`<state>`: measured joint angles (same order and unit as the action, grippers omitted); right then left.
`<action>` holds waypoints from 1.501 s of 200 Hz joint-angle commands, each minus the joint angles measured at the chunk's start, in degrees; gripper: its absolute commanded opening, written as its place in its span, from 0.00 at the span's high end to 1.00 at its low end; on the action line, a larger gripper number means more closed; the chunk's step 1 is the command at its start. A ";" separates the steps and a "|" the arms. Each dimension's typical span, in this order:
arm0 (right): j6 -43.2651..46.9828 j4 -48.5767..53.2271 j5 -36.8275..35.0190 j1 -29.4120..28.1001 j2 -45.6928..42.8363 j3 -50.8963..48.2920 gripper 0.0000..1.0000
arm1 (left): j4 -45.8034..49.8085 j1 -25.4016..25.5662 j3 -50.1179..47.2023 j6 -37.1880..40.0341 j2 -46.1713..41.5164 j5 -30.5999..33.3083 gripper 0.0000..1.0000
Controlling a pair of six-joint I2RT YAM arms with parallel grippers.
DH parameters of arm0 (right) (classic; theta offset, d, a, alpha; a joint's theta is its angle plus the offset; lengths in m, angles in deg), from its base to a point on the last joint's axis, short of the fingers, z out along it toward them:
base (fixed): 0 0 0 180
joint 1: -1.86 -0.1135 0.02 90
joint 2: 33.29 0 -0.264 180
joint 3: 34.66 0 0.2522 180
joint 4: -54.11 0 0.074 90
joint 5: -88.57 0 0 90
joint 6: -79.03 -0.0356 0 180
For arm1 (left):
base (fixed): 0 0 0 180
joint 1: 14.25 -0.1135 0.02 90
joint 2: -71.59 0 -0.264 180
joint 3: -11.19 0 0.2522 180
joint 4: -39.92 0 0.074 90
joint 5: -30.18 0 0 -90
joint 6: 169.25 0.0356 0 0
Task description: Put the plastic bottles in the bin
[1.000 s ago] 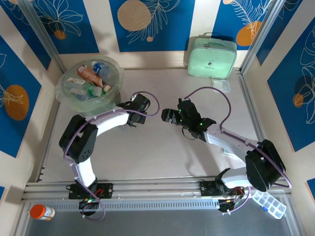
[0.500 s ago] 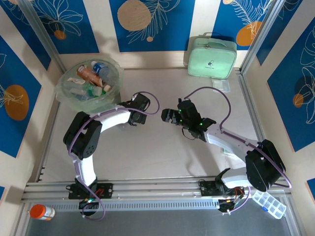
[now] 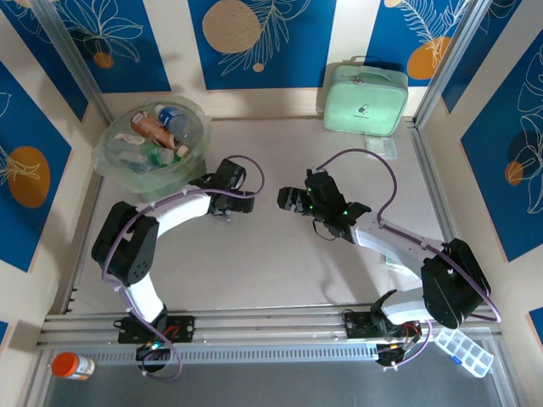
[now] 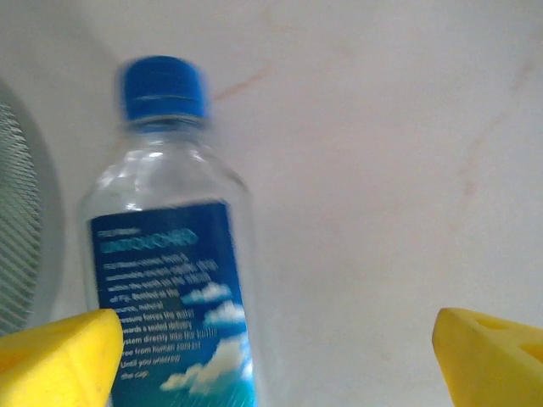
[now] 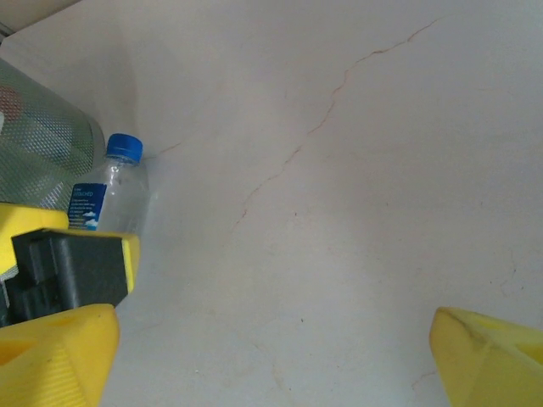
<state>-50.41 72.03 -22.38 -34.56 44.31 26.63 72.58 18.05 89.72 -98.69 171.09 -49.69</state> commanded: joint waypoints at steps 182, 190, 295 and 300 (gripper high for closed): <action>-8.59 5.62 -18.55 -1.43 -7.60 -1.80 0.07 | 30.53 7.61 18.30 -52.12 2.01 14.38 0.01; -9.08 5.89 -19.05 -1.41 -7.64 -1.81 0.07 | 33.74 7.32 21.88 -54.24 4.51 14.13 0.01; -12.17 9.39 -22.51 -1.54 -6.74 -0.42 0.07 | 41.71 4.18 32.89 -66.16 19.31 9.57 0.01; -12.23 9.42 -22.47 -1.54 -6.69 -0.40 0.07 | 41.25 4.09 32.48 -66.25 19.41 9.51 0.00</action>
<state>-61.40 81.01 -43.06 -35.67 37.43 25.89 110.46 22.98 121.17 -161.40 189.04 -39.74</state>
